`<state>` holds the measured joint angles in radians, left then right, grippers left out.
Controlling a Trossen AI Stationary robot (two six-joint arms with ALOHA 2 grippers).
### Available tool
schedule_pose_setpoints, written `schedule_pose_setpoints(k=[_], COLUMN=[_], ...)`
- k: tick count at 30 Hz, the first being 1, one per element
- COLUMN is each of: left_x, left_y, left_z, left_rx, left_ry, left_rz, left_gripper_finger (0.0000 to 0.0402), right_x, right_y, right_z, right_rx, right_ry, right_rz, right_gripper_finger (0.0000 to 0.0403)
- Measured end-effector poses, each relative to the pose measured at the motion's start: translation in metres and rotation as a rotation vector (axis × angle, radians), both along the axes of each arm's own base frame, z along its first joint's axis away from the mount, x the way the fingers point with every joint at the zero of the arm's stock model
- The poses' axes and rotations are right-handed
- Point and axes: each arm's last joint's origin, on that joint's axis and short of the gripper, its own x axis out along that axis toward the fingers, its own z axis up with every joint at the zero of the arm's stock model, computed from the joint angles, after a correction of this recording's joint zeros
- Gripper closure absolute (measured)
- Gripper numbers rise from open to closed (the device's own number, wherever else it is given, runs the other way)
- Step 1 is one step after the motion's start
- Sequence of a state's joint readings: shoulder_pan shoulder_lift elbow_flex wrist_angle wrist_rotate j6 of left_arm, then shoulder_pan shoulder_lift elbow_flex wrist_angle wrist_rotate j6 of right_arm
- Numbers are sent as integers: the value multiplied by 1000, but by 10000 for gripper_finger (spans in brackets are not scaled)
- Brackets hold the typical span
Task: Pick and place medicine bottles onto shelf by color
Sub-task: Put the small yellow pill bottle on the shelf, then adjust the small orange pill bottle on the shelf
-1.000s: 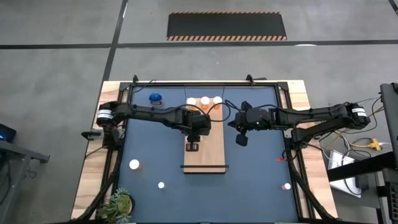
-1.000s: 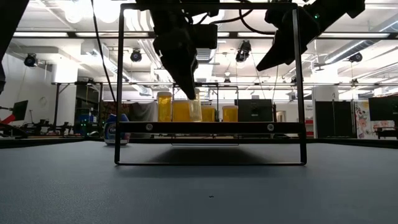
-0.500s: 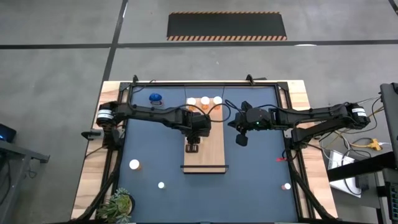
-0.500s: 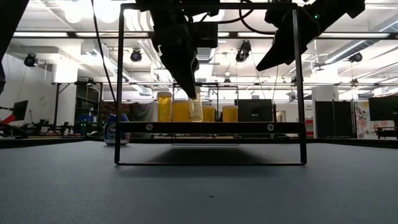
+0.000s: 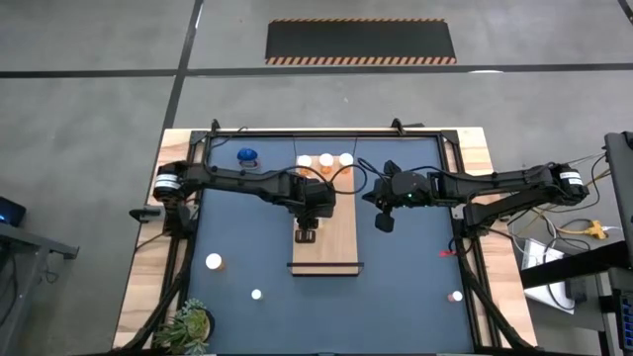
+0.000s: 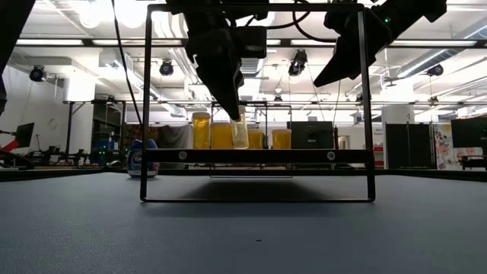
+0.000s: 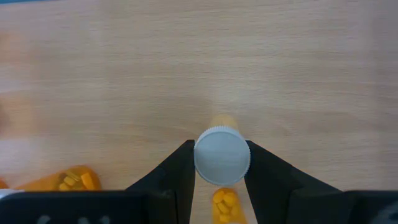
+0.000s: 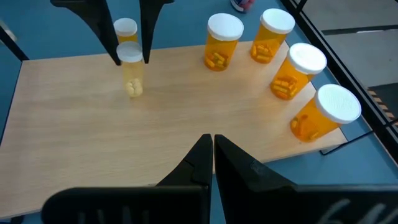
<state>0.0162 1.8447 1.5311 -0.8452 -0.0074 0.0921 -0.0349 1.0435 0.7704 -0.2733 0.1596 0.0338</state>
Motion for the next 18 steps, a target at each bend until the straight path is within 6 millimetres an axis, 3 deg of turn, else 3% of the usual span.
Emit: schedule_pose_setpoints(k=[13, 18], left_x=[1, -8], left_y=[0, -2], left_z=[1, 21], left_rx=[3, 13], left_ry=[-4, -43], left_rz=[-4, -24], left_gripper_finger=[200, 194], right_x=[0, 0], right_y=[0, 0], right_z=[0, 0], right_rx=[0, -9], right_ry=[-1, -1], right_rz=[0, 7], right_gripper_finger=[394, 394])
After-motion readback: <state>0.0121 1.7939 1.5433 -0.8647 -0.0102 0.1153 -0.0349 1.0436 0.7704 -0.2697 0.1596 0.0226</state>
